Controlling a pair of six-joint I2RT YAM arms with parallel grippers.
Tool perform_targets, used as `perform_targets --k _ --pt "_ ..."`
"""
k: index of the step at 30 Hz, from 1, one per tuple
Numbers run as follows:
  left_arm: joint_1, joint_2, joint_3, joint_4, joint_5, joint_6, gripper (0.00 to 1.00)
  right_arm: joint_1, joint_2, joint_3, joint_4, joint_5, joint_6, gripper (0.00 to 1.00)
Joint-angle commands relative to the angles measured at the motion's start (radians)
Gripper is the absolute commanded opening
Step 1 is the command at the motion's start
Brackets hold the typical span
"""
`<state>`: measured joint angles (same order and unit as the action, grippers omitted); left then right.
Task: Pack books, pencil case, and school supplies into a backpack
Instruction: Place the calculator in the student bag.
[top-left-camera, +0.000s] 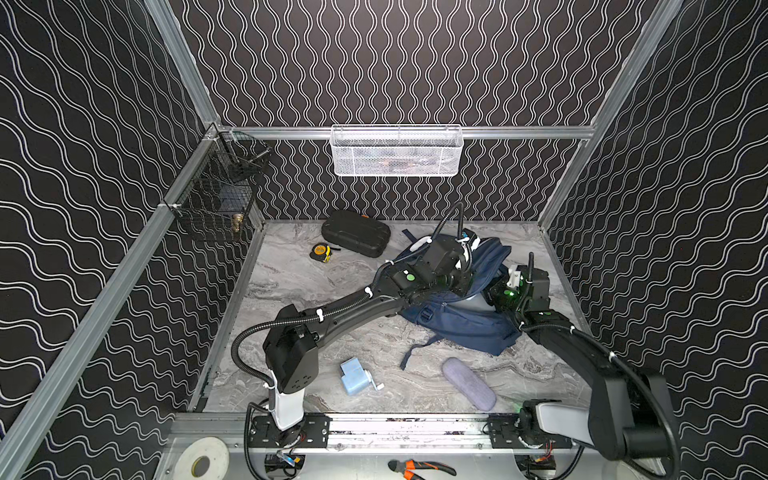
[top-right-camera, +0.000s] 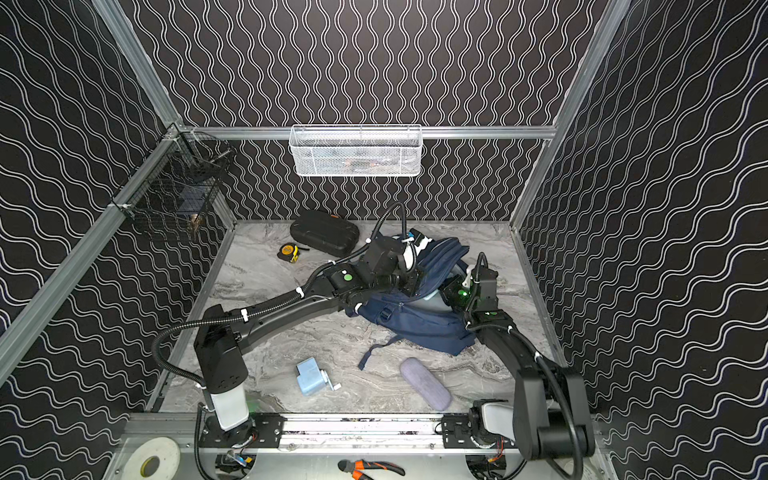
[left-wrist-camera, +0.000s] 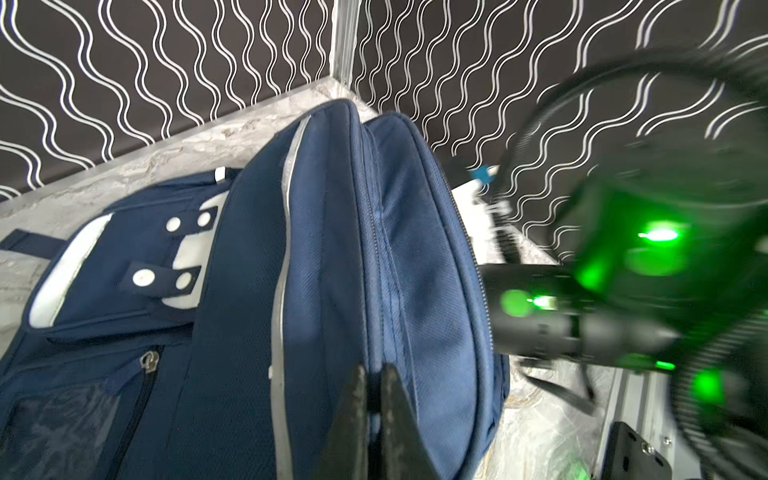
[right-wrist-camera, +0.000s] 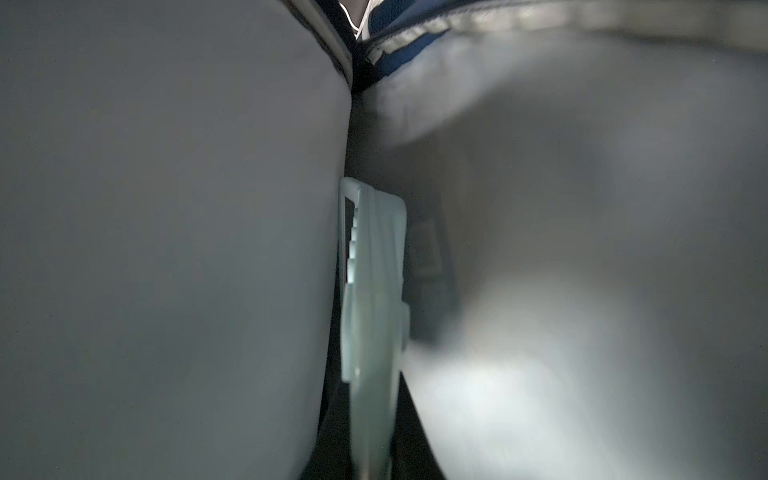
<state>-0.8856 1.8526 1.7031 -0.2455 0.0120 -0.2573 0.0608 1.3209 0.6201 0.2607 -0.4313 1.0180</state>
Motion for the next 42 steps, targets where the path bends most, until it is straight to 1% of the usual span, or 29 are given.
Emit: perform_targets --k 1,8,14,18,22,25,29,32,33,38,42 --pt "0.003 -0.018 0.023 0.13 0.037 0.031 0.0 0.001 0.065 0.02 0.189 -0.032 0.037 0.0" --pt "0.008 0.0 0.053 0.124 0.077 0.004 0.0 0.004 0.219 0.045 0.31 -0.018 0.11 0.0" --pt "0.008 0.025 0.106 0.099 0.102 -0.009 0.0 0.016 0.316 0.098 0.362 -0.005 0.152 0.0" --pt "0.008 0.034 0.122 0.089 0.099 -0.006 0.0 0.031 0.365 0.14 0.374 0.01 0.164 0.05" --pt "0.009 0.039 0.119 0.08 0.083 -0.002 0.0 0.033 0.411 0.175 0.366 0.011 0.164 0.12" --pt "0.011 0.041 0.112 0.072 0.062 -0.007 0.0 0.032 0.416 0.206 0.287 0.011 0.135 0.19" --pt "0.021 0.041 0.092 0.062 0.028 -0.015 0.0 0.032 0.385 0.257 0.117 0.025 0.067 0.41" --pt "0.033 0.039 0.069 0.068 0.005 -0.023 0.0 0.03 0.336 0.274 0.034 0.04 0.024 0.55" --pt "0.038 0.039 0.062 0.07 0.001 -0.028 0.0 0.03 0.32 0.278 0.013 0.042 0.009 0.58" --pt "0.065 0.046 0.029 0.085 -0.019 -0.051 0.0 0.009 0.219 0.277 -0.118 0.053 -0.064 0.66" --pt "0.085 0.05 0.016 0.089 -0.031 -0.061 0.0 -0.04 0.13 0.253 -0.22 0.031 -0.153 0.68"
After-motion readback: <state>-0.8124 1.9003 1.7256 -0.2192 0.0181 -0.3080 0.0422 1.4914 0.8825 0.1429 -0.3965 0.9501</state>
